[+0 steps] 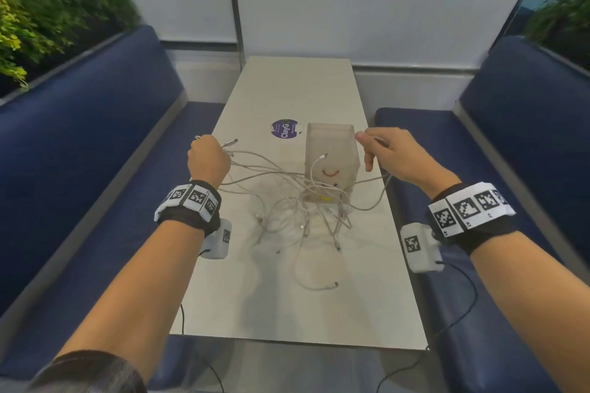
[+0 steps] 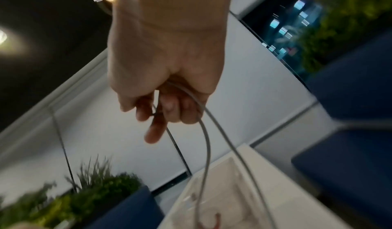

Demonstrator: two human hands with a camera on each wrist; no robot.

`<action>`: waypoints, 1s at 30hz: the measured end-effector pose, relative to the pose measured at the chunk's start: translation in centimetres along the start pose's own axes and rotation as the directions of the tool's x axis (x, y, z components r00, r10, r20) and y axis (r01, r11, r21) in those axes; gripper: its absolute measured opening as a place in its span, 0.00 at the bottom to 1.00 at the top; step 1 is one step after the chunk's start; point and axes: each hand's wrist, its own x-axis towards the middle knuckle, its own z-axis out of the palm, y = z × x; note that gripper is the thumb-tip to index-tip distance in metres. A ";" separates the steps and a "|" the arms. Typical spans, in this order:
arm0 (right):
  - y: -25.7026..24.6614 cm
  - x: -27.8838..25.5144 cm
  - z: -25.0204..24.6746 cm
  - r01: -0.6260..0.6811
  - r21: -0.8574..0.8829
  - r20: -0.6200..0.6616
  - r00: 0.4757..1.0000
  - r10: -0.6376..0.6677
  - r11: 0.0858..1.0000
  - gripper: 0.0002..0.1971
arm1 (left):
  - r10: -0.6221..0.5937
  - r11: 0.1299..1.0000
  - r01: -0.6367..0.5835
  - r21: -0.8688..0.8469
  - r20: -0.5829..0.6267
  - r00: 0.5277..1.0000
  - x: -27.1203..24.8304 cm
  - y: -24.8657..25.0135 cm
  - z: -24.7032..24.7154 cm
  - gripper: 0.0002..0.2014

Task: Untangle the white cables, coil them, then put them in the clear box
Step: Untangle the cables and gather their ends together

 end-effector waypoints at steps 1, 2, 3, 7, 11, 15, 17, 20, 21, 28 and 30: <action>0.6 -0.1 -0.1 -0.003 -0.109 0.022 1.000 0.006 0.994 0.26 | -0.014 1.000 0.013 -0.017 -0.013 1.000 0.3 -0.4 0.0 0.11; 1.4 -0.1 -0.2 -0.019 -0.193 0.034 0.999 0.026 0.981 0.26 | -0.032 0.999 0.031 -0.037 -0.025 0.999 0.5 -0.9 -0.1 0.10; 2.3 -0.1 -0.1 -0.041 -0.280 0.039 0.998 0.054 0.959 0.25 | -0.054 0.997 0.052 -0.060 -0.033 0.998 0.7 -1.3 -0.2 0.10; 4.4 -0.7 0.3 -0.130 -0.635 0.124 0.956 0.266 0.762 0.23 | -0.112 0.987 0.105 -0.117 -0.049 0.993 0.9 -2.1 -0.8 0.08; 4.5 -1.2 0.7 -0.100 -0.784 0.217 0.880 0.422 0.613 0.26 | -0.108 0.985 0.101 -0.137 -0.046 0.993 0.8 -1.9 -0.7 0.07; 4.6 -1.3 0.9 -0.091 -0.843 0.207 0.854 0.476 0.530 0.38 | -0.117 0.983 0.110 -0.145 -0.043 0.992 0.8 -2.1 -0.5 0.08; 5.0 -1.5 0.8 -0.133 -0.822 0.196 0.846 0.496 0.553 0.43 | -0.123 0.982 0.114 -0.153 -0.047 0.991 0.9 -2.4 -0.7 0.06; 5.4 -1.5 1.1 -0.170 -0.808 0.131 0.882 0.453 0.564 0.35 | -0.113 0.982 0.104 -0.158 -0.047 0.992 0.7 -2.3 -0.9 0.06; 5.4 -1.5 1.4 -0.188 -0.792 0.105 0.895 0.434 0.581 0.29 | -0.110 0.982 0.102 -0.158 -0.045 0.993 0.7 -2.2 -0.8 0.07; 4.8 -1.7 4.6 -0.186 -0.493 0.134 0.949 0.286 0.850 0.16 | 0.116 0.988 -0.110 -0.112 0.044 0.992 -0.8 0.5 0.1 0.15; 4.5 -1.5 5.5 -0.158 -0.360 0.190 0.952 0.238 0.920 0.23 | 0.187 0.977 -0.179 -0.116 0.066 0.980 -1.4 1.5 0.6 0.15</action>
